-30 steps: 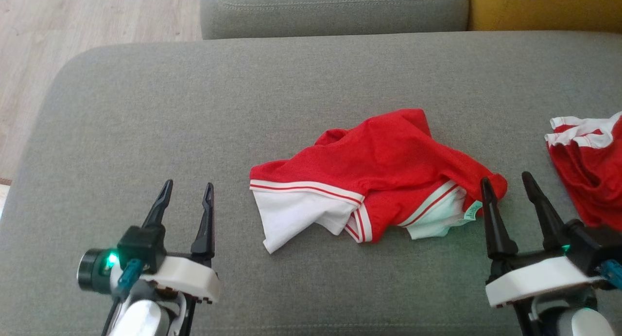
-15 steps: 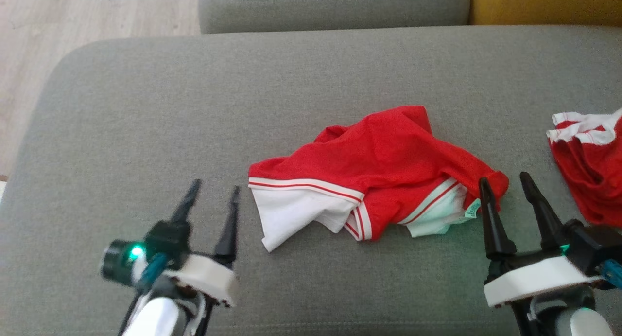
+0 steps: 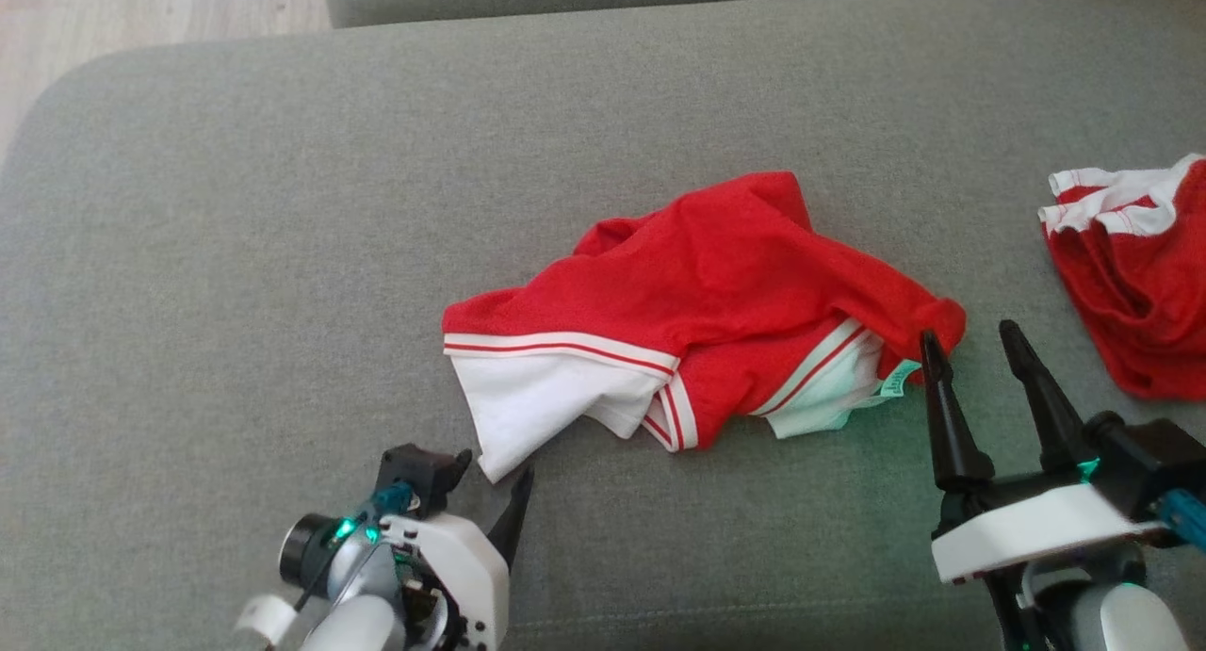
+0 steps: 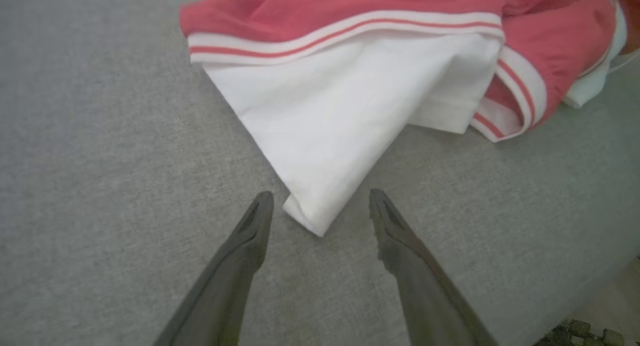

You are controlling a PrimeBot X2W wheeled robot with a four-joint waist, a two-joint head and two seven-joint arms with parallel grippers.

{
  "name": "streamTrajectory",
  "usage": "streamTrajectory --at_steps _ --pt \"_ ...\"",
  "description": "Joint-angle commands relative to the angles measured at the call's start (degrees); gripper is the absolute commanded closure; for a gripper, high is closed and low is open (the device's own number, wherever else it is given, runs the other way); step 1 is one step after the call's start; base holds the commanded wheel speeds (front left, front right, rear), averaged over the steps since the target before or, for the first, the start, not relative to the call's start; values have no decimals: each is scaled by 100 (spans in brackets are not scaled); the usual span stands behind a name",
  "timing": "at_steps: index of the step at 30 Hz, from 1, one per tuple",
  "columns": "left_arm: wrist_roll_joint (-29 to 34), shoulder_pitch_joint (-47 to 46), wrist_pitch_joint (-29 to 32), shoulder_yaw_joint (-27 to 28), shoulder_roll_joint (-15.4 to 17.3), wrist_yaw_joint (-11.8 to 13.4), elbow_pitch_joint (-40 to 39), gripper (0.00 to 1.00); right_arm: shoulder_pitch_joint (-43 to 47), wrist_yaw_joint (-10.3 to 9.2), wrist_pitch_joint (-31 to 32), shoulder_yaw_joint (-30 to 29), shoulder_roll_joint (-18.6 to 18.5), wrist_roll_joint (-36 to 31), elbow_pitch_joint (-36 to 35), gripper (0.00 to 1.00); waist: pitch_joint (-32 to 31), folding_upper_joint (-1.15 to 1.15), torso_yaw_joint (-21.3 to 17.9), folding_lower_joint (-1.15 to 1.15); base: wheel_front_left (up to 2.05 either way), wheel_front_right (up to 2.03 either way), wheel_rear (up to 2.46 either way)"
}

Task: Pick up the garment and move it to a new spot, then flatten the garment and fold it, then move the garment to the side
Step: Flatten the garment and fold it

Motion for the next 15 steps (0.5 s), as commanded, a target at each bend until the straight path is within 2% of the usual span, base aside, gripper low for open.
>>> streamTrajectory --at_steps 1,5,6,7,15 --pt "-57 -348 16 179 4 -47 -56 0 -239 37 -2 132 -22 40 -174 0 52 0 -32 0 0 0 0" --pt "-131 -500 36 191 5 -143 201 0 -275 37 11 100 -22 33 -154 0 139 0 -88 0 0 0 0" --pt "-143 -537 24 194 8 -164 249 54 -275 37 27 70 -22 27 -139 0 155 0 -99 0 0 0 0" --pt "-156 -568 15 197 10 -183 292 100 -263 37 63 25 -22 10 -111 0 172 0 -109 0 0 0 0" --pt "-177 -751 -194 255 33 -193 362 100 -77 37 541 -312 -198 -299 336 0 342 0 -89 0 0 0 0"
